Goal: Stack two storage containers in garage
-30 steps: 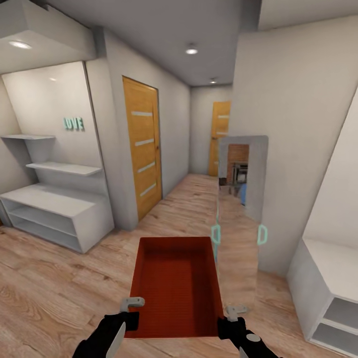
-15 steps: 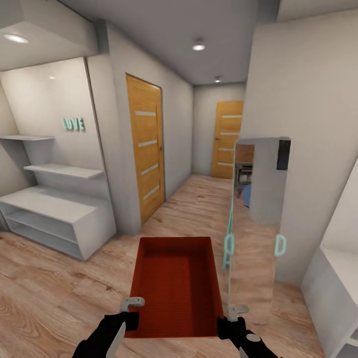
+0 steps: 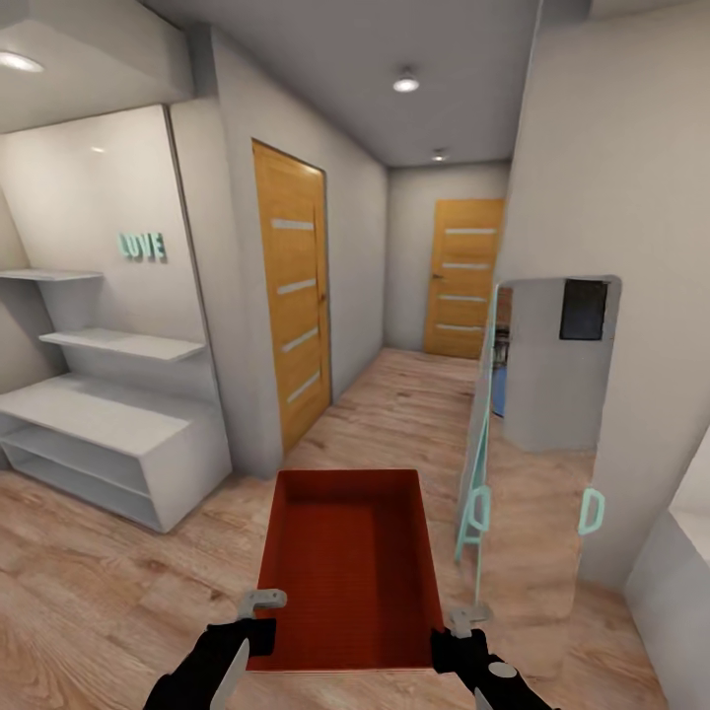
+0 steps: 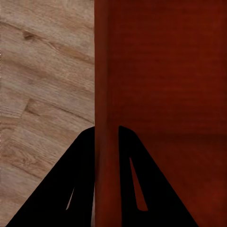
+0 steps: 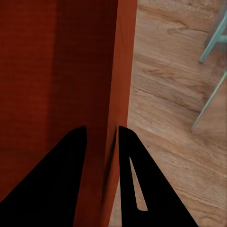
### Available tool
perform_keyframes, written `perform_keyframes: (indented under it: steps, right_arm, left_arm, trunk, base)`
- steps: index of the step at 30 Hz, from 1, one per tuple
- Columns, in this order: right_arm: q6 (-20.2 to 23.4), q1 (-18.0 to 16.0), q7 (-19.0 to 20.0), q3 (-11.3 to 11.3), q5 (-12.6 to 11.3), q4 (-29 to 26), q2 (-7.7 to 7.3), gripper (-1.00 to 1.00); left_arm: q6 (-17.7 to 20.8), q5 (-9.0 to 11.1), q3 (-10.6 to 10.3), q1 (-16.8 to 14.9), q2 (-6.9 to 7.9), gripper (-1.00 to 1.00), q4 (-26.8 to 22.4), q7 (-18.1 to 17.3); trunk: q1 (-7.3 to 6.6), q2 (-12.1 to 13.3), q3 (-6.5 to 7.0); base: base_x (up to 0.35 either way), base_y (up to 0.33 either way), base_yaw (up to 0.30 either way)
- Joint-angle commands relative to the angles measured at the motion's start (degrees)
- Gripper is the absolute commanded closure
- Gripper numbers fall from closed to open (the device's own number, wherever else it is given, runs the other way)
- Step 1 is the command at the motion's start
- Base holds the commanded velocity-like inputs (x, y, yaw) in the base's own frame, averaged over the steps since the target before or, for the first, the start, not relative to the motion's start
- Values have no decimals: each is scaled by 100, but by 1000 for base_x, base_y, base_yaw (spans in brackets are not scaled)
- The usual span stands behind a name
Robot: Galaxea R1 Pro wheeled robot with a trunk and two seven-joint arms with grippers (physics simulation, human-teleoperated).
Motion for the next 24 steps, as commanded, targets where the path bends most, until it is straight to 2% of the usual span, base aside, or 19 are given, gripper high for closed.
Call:
perform_keyframes:
  steps: [1,24]
  right_arm:
    - [-23,6,4,183,91,6,0,100]
    - [-23,6,6,183,91,6,0,100]
  left_arm:
    - [43,-95,124,-7,-12,100,-18,38]
    - [43,-95,124,-7,-12,100,-18,38]
  trunk:
    - [5,-3,-1]
    - [5,-3,-1]
  base:
    - [299,98,0]
    - [299,123,0]
